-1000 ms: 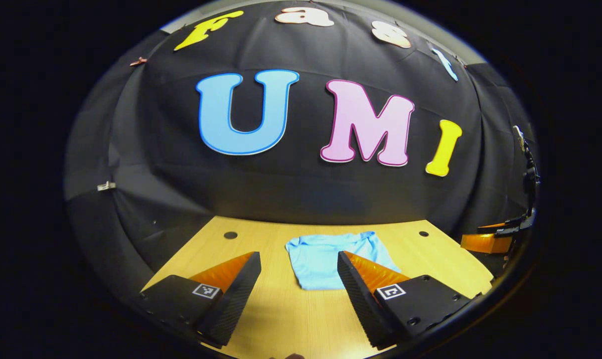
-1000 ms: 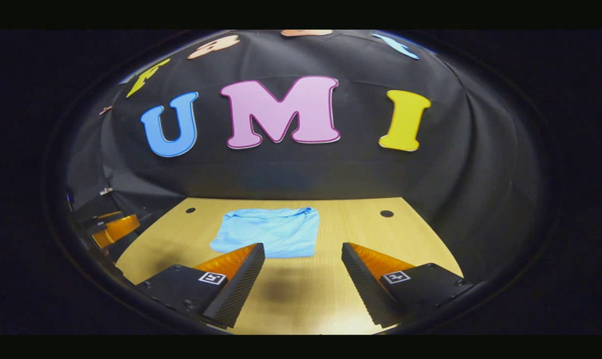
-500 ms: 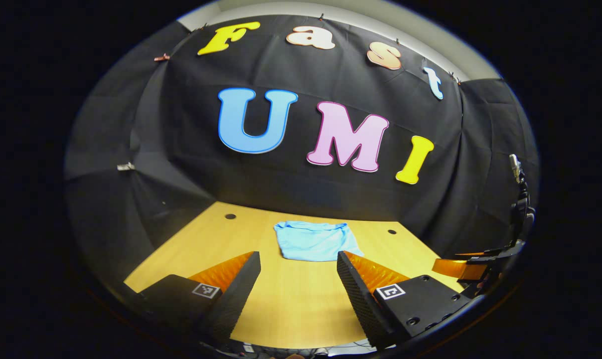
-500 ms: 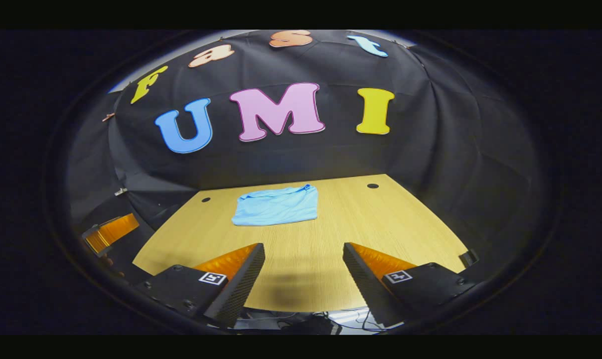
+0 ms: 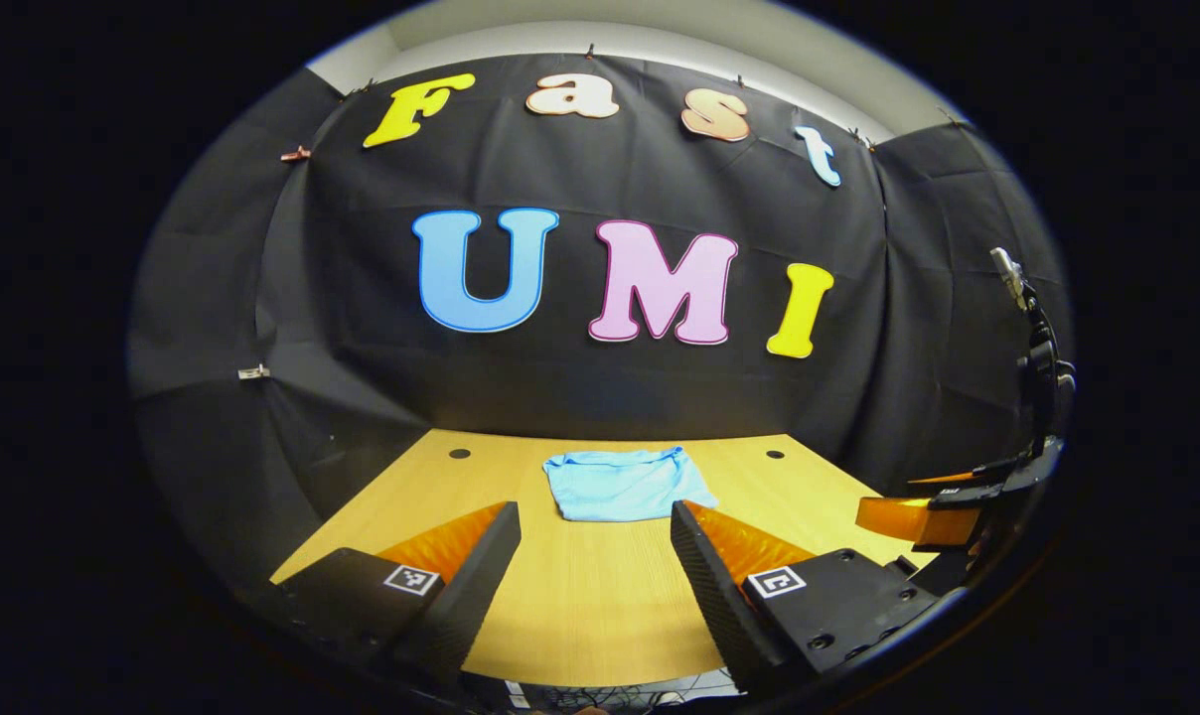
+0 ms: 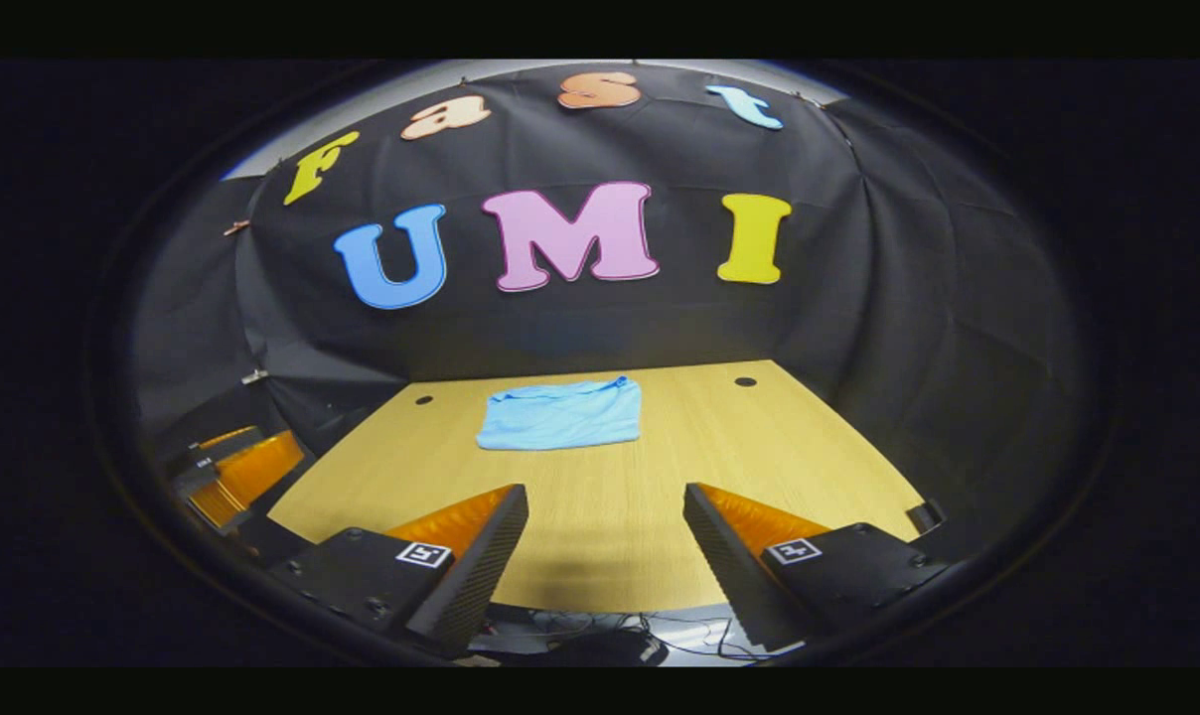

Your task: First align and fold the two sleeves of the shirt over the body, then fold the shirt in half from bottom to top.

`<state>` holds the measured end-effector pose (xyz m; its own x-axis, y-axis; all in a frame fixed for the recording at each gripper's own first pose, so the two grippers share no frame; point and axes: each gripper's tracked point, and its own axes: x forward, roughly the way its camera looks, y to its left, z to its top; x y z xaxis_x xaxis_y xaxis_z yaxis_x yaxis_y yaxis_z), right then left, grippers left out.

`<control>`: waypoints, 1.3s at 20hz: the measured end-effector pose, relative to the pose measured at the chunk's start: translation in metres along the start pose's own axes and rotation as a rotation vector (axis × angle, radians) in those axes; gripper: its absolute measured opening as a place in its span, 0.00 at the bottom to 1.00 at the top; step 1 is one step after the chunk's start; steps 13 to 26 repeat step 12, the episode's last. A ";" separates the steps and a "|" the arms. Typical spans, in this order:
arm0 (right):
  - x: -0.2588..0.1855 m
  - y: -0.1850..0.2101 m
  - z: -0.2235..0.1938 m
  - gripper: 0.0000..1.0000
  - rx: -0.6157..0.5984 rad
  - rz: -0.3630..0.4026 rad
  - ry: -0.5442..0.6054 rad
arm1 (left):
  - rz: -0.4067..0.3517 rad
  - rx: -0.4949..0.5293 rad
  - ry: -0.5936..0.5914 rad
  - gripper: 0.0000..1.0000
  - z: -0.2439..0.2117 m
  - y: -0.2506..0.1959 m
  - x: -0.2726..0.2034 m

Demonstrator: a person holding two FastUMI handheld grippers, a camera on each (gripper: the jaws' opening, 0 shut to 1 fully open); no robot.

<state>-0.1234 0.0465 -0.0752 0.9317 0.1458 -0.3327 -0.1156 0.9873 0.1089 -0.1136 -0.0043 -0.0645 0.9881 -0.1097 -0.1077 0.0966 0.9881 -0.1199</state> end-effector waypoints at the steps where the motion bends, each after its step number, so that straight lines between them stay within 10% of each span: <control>1: 0.000 0.002 0.001 0.99 -0.005 0.003 -0.002 | 0.000 -0.004 0.004 0.97 0.001 0.000 0.002; 26: 0.011 0.010 0.015 0.99 0.000 0.017 -0.032 | -0.007 0.004 -0.015 0.97 0.009 0.008 0.023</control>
